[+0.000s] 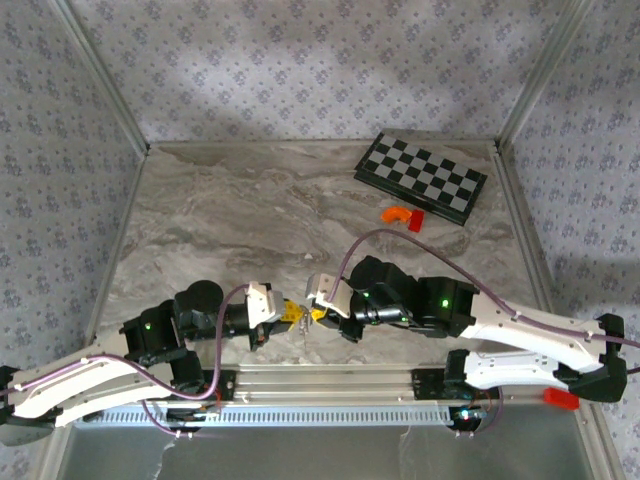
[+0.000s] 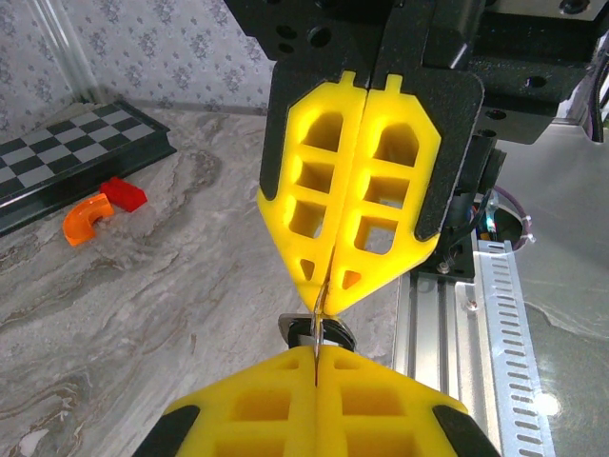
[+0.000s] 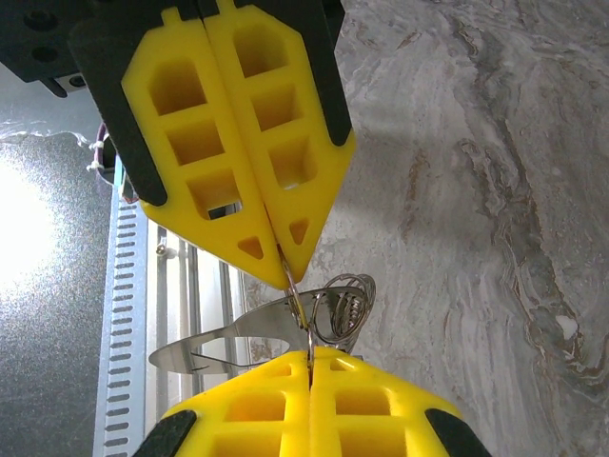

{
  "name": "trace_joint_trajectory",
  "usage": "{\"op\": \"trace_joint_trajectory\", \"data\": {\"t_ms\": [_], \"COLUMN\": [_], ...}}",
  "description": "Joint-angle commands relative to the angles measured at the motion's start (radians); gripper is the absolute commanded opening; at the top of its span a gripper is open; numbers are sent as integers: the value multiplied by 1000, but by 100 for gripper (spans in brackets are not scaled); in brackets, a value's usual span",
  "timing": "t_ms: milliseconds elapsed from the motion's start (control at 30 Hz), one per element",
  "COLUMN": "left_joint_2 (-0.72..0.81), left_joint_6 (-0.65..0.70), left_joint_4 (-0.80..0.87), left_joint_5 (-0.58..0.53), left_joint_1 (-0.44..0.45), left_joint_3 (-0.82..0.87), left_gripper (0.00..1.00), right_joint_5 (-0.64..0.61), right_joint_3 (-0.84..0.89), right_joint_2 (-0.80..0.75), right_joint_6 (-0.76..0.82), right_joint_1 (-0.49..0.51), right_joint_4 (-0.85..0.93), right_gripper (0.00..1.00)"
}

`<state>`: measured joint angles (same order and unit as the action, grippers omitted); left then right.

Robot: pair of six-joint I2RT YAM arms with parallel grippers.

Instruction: Put the keys on the keyring

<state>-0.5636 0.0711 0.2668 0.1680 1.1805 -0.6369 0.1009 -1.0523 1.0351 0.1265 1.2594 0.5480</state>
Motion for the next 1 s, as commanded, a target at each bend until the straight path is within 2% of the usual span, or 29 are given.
{"op": "trace_joint_trajectory", "data": {"t_ms": [0,367,967], "left_joint_2": [11,27,16], "left_joint_6": [19,22,21], "left_joint_4": [-12,-12,-7], "left_joint_5": [-1,-34,-38], "left_joint_1": [11,10,10], "left_joint_3": [-25,-24,-25], "left_gripper": [0,0,0], "right_joint_5": [3,-12,-7], "right_joint_3": [-31,-25,-33], "right_joint_2": [3,-1,17], "right_joint_6": [20,17,32], "right_joint_1": [3,4,4], "right_joint_4": [-15,17,-38], "right_gripper": [0,0,0]}}
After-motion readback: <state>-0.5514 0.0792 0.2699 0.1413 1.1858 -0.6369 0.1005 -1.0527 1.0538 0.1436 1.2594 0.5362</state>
